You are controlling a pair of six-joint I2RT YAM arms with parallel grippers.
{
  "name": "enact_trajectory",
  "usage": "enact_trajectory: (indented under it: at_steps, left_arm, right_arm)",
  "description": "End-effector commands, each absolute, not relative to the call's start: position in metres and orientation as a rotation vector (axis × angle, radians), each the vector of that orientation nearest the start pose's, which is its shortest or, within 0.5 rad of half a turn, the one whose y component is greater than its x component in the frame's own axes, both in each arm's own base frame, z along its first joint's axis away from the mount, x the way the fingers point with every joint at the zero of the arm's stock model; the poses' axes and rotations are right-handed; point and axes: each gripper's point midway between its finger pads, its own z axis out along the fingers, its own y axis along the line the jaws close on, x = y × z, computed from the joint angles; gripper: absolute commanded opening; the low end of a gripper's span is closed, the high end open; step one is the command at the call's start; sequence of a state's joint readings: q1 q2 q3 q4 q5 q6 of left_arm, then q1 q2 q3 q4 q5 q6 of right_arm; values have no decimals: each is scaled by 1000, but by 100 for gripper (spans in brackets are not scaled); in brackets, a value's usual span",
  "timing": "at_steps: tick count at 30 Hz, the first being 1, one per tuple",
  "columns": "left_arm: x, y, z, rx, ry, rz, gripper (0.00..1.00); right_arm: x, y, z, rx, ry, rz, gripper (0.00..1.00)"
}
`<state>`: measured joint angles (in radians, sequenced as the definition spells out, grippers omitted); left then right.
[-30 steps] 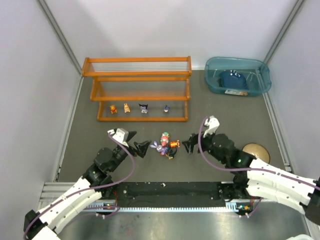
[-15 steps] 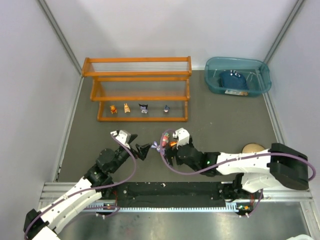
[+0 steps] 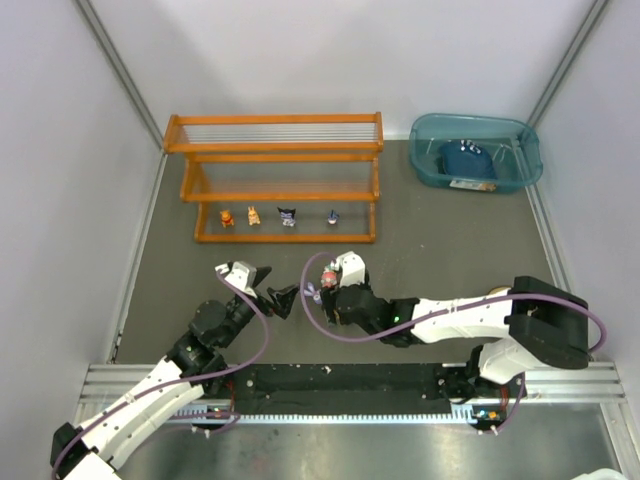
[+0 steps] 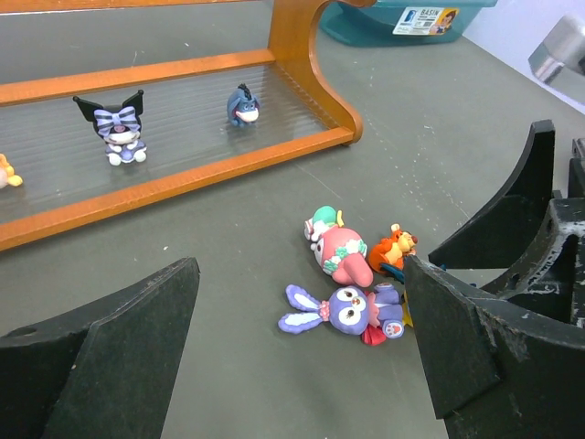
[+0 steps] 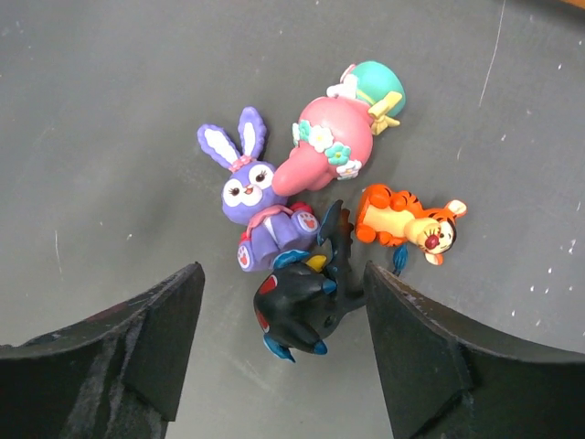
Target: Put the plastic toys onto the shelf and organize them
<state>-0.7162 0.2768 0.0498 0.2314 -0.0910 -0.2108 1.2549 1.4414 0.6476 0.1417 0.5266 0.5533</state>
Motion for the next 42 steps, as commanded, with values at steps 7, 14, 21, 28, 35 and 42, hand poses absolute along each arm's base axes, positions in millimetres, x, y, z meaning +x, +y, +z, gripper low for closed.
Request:
enact_trajectory:
  at_steps: [7, 14, 21, 28, 35, 42]
  left_arm:
    - [207, -171, 153, 314, 1531, -670, 99]
    - [206, -171, 153, 317, 1528, -674, 99]
    - [207, -171, 152, 314, 1530, -670, 99]
    - [207, -170, 152, 313, 1530, -667, 99]
    - [202, -174, 173, 333, 1501, -700, 99]
    - [187, -176, 216, 373, 1424, -764, 99]
  right_arm:
    - [183, 330, 72, -435, 2128, 422, 61]
    - [184, 329, 68, -432, 2141, 413, 54]
    - [184, 330, 67, -436, 2149, 418, 38]
    - [184, 327, 73, -424, 2146, 426, 0]
    - [160, 334, 124, -490, 2098, 673, 0]
    - [137, 325, 168, -499, 2103, 891, 0]
